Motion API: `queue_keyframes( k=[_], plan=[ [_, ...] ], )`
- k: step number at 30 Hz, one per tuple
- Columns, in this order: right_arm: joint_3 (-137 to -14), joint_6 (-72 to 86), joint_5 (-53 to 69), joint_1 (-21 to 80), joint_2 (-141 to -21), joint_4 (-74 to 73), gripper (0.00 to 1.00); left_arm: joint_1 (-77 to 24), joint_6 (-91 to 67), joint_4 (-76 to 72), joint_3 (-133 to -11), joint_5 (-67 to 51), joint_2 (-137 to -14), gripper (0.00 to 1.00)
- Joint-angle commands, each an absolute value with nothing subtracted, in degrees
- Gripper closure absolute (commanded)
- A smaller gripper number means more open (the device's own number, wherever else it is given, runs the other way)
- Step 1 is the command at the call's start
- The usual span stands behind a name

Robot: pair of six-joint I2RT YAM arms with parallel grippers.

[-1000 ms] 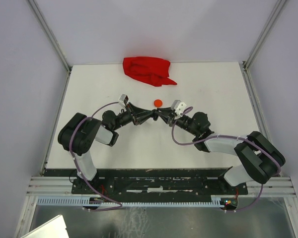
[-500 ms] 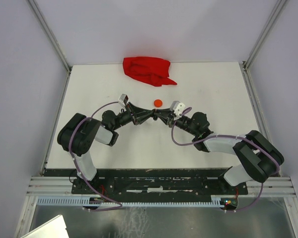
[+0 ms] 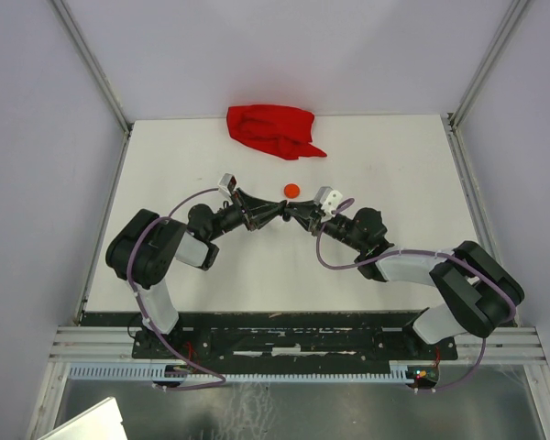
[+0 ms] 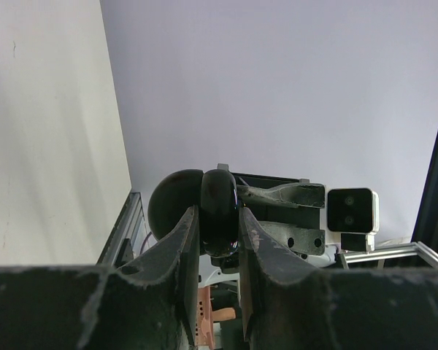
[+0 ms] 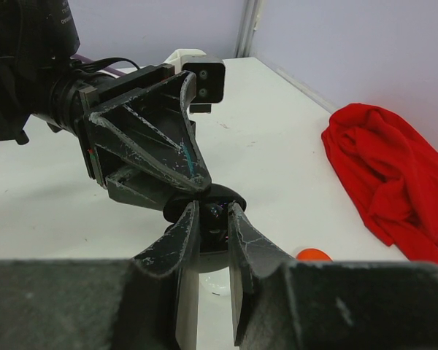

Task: Insert the wireless bluetooth earbuds into the charging case
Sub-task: Place the earbud in the charging case.

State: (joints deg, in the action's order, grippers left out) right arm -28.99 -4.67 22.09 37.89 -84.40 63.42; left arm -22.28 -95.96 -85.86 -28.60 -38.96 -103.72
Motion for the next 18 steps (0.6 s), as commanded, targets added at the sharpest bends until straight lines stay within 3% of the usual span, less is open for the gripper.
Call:
queue_keyframes(
  k=[1, 3, 12, 18],
  plan=[
    [-29.0, -3.0, 21.5, 38.2, -84.5, 66.6, 0.73, -22.5, -99.3, -91.1, -29.6, -37.0, -102.4, 0.97],
    [-28.9, -2.5, 21.7, 38.2, -84.2, 66.7, 0.67, -22.6, -99.3, -91.1, -29.6, -36.7, -102.6, 0.97],
    [-28.1, -1.1, 21.1, 38.1, -81.6, 68.2, 0.59, -22.5, -98.9, -90.9, -29.6, -36.0, -103.0, 0.97],
    [-26.6, 0.6, 14.4, 38.2, -75.4, 68.3, 0.47, -22.5, -97.7, -89.6, -29.1, -35.3, -103.4, 0.97]
  ],
)
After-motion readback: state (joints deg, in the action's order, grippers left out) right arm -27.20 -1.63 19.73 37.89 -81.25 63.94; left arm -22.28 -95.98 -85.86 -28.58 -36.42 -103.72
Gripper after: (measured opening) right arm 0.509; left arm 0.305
